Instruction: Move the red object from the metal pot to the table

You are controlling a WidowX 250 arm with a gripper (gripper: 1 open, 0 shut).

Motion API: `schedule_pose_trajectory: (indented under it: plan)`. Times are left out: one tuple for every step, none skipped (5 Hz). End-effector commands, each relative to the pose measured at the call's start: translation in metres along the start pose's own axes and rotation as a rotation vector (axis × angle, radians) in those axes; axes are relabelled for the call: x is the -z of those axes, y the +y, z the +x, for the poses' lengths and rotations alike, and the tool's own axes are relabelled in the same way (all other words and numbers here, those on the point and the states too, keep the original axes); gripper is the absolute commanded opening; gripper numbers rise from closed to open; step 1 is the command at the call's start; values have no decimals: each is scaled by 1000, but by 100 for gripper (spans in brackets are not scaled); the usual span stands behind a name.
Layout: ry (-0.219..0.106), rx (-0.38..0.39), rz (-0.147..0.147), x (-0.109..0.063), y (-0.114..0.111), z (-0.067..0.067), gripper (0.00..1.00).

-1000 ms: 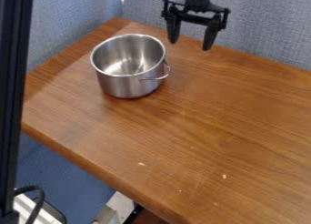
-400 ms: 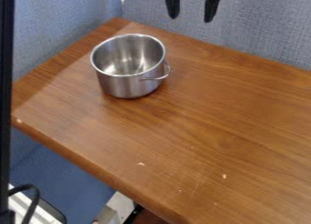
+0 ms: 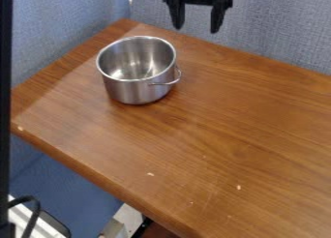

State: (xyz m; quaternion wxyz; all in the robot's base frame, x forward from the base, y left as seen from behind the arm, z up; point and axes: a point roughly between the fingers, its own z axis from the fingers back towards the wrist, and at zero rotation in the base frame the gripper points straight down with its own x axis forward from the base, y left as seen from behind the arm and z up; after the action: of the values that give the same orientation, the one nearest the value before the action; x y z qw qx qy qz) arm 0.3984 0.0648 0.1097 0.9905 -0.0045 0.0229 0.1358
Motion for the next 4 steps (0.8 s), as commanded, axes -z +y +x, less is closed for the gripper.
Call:
schedule_pose_trajectory:
  plan:
    - [-113, -5, -12, -33, -1, -3, 100]
    - [-143, -7, -15, -36, 15, 6, 100]
    - [-165, -5, -14, -37, 31, 16, 100]
    - [-169, -52, -9, -41, 45, 14, 100]
